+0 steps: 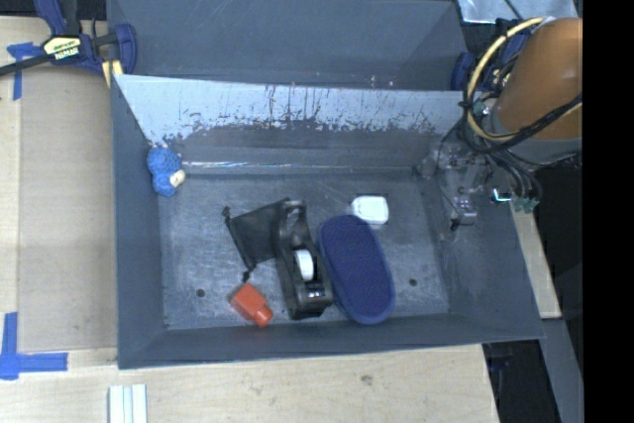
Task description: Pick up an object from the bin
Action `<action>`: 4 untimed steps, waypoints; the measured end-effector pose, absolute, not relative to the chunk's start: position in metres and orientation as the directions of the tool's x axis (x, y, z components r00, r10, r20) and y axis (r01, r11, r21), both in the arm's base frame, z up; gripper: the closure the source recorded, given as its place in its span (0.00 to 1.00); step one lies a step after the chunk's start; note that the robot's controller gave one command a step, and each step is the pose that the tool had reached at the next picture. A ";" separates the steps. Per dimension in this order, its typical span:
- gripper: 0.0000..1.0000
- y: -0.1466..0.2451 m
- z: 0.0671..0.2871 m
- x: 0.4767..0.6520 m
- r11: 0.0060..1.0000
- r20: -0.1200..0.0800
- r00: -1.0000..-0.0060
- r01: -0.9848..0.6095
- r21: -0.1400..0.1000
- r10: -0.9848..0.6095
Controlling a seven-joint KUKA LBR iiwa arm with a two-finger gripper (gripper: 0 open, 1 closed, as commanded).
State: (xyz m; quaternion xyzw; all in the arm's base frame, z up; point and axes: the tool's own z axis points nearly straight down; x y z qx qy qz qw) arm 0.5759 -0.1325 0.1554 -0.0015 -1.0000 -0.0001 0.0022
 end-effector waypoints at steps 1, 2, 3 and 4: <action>0.00 -0.066 0.087 0.588 0.991 0.002 -0.991 -0.131 0.004 -0.131; 0.00 -0.064 0.070 0.570 0.989 -0.002 -0.989 -0.148 -0.001 -0.148; 1.00 -0.064 0.071 0.571 0.989 -0.007 -0.989 -0.150 -0.002 -0.150; 1.00 -0.088 0.239 0.585 0.991 -0.013 -0.991 -0.135 -0.004 -0.135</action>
Offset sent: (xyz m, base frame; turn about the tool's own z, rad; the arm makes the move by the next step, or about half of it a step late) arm 0.0121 0.0632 -0.0650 -0.1290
